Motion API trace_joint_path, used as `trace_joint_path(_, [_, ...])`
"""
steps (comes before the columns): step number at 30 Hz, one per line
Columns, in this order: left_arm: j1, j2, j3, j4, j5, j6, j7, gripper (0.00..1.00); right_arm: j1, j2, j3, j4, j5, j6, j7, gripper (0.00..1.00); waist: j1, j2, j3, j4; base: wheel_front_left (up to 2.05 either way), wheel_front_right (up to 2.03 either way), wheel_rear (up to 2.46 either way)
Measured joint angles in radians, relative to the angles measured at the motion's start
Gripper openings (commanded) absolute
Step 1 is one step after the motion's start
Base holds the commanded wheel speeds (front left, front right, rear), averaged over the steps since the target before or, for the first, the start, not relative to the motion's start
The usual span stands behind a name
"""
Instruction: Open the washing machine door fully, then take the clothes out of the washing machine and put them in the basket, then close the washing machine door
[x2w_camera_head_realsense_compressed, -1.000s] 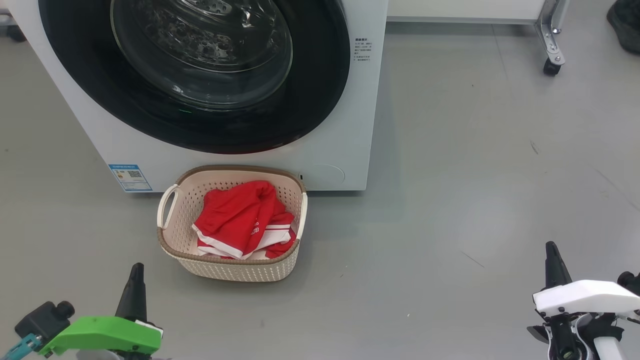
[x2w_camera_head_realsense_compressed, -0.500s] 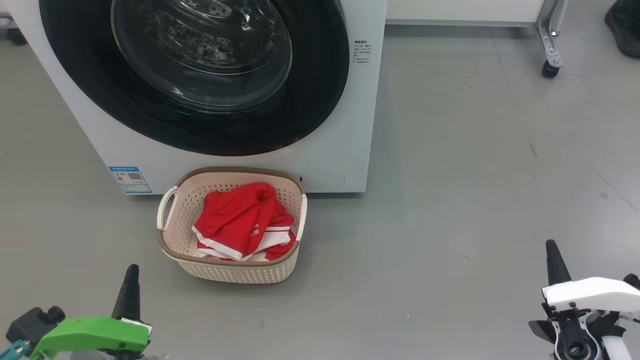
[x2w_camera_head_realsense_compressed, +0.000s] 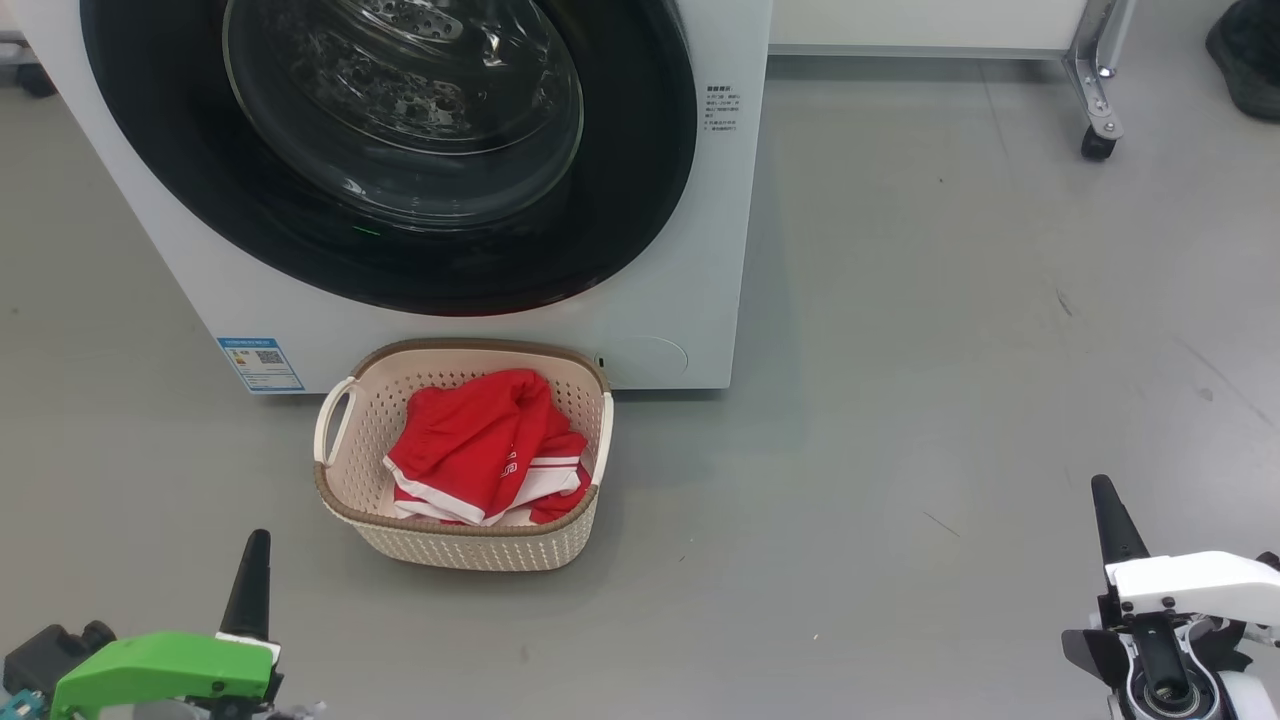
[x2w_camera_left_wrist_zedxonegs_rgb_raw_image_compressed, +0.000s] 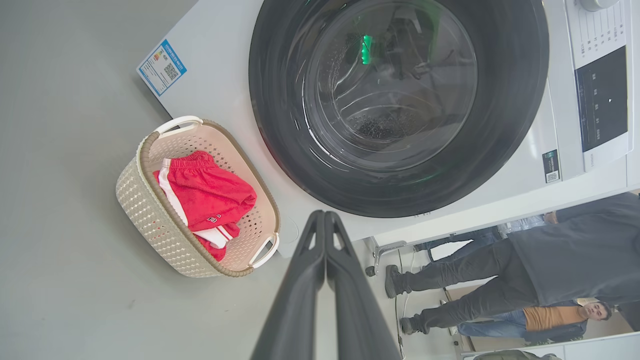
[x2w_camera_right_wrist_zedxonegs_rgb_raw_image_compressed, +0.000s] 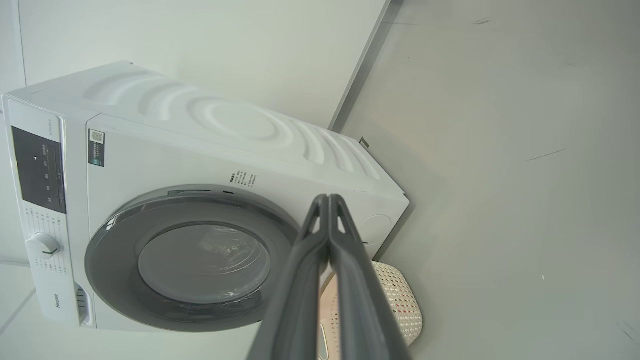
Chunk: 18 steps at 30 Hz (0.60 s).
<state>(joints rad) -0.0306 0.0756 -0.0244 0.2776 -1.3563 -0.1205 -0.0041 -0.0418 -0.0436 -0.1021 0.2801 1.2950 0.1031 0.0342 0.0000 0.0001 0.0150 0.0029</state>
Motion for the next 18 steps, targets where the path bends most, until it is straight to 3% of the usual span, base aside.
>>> trace_joint_path(18, [-0.012,-0.004,0.034,0.0,-0.179,0.0,0.047,0.0,-0.013,0.003,-0.025,0.0,0.188,0.009,0.053,0.0,0.0,0.0,-0.008,-0.002,0.0,0.0,0.0])
